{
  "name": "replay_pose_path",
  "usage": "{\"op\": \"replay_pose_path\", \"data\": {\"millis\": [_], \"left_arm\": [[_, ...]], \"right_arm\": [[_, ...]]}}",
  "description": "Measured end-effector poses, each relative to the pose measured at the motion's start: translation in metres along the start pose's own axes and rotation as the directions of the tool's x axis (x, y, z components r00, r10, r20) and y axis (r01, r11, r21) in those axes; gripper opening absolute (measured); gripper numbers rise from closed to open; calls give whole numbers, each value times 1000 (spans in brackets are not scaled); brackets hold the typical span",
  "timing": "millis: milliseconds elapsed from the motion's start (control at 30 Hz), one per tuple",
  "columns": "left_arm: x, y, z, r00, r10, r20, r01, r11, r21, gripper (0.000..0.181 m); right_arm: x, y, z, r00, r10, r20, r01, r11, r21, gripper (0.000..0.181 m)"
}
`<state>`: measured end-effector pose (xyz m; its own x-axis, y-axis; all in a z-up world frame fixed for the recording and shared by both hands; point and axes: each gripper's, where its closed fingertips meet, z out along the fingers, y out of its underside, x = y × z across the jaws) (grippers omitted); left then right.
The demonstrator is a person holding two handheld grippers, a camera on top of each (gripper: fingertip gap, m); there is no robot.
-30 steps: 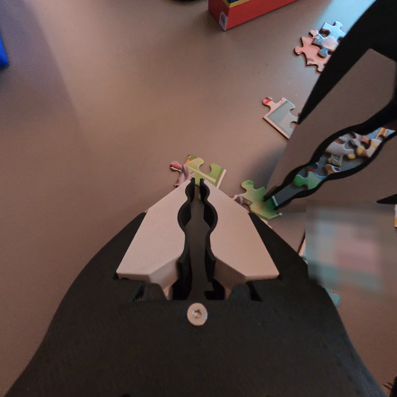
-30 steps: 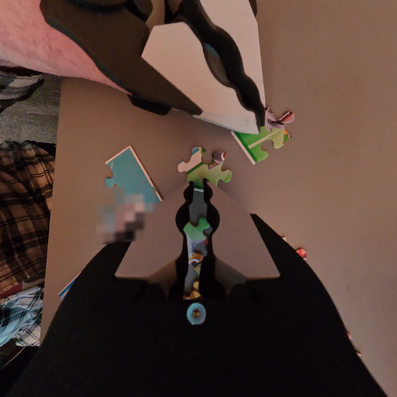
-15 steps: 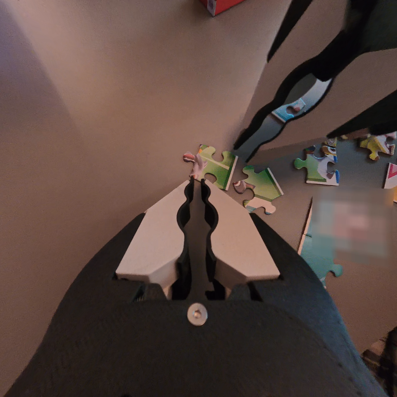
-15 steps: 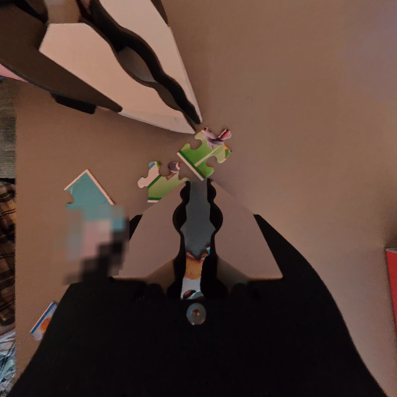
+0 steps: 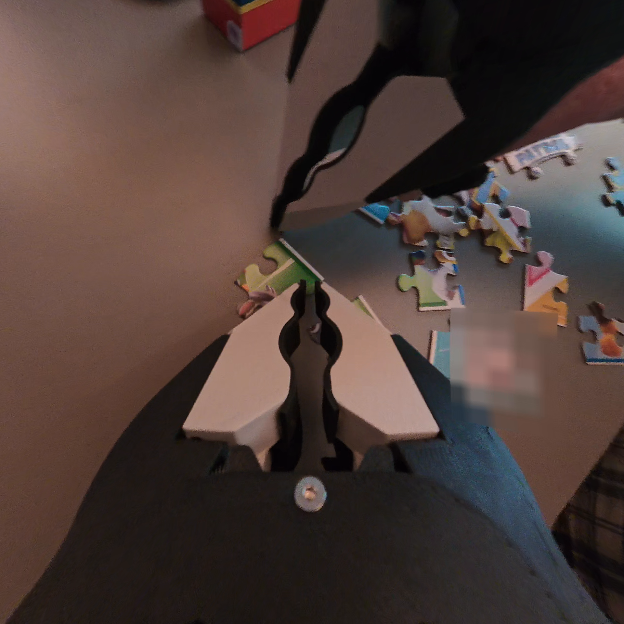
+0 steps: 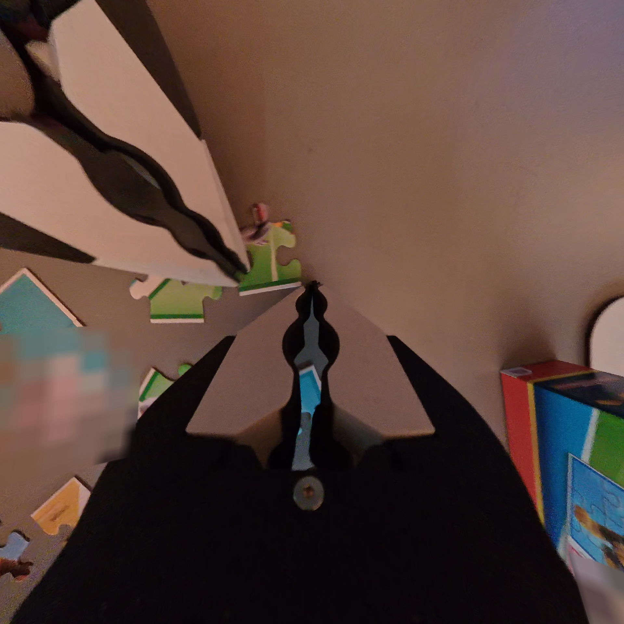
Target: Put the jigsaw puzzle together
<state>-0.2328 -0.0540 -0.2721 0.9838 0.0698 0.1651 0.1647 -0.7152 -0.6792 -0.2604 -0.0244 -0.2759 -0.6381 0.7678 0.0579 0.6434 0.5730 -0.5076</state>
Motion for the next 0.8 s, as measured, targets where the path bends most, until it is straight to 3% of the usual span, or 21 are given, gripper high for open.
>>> {"op": "replay_pose_path", "data": {"millis": [167, 300, 400, 533, 767, 800], "left_arm": [[-25, -3, -25, 999, -44, 21, 42, 996, 80, 3], [-31, 13, -24, 999, -21, 37, 22, 1000, -19, 8], [-23, 12, -16, 1000, -2, 16, 3, 1000, -25, 7], [-19, 9, -11, 1000, 5, 3, -5, 1000, -19, 4], [-20, 9, -16, 1000, 15, -7, -15, 1000, -12, 3], [-20, 8, -17, 1000, 15, -9, -15, 1000, 1, 3]], "right_arm": [[-11, 1, -9, 999, -28, 45, 27, 999, 21, 17], [-24, 2, -6, 989, -77, 124, 74, 997, 29, 35], [-29, 0, -3, 985, -72, 159, 66, 997, 43, 46], [-27, 1, -3, 985, -91, 145, 85, 995, 47, 33], [-27, 4, -5, 984, -92, 153, 87, 995, 41, 29], [-28, 5, -6, 983, -94, 159, 89, 995, 36, 7]]}}
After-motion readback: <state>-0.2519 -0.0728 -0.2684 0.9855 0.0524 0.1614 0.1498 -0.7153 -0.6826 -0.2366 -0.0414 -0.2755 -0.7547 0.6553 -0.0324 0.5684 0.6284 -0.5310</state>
